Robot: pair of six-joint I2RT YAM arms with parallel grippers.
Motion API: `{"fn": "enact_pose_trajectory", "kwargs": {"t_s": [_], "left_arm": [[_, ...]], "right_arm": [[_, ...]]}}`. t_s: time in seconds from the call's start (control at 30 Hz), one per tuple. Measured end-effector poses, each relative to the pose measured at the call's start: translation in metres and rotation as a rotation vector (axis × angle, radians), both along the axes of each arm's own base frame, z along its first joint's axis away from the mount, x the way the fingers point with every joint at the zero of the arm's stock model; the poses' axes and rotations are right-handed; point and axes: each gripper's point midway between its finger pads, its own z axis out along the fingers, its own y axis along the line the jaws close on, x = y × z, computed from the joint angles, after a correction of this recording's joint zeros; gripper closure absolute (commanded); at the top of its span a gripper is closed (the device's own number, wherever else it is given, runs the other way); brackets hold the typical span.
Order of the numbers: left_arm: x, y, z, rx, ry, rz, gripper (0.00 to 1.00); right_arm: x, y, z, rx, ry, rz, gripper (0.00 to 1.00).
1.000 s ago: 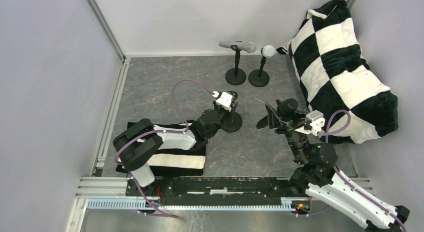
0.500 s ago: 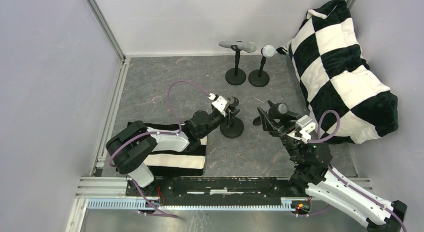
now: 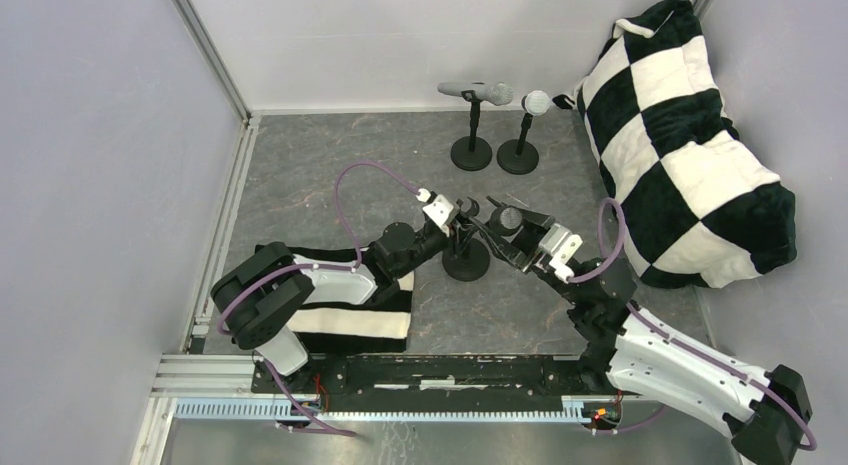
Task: Attach the microphones to the stand
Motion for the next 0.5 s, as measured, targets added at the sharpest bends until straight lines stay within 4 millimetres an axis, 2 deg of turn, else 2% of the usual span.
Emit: {"fn": "enact_pose_trajectory", "kwargs": {"t_s": [0.13,0.5], "left_arm": [[0.0,0.001,0.001,-0.012,0.012,-0.005,0.98],[0.002,0.004,0.002,-0.027,0.031,0.002,0.98]], "right_arm": [[-0.001,0.01,0.007,-0.003,-0.057,0.045,1.0],[0.003,0.022,0.018,0.027,-0.131,0.102,1.0]]}}
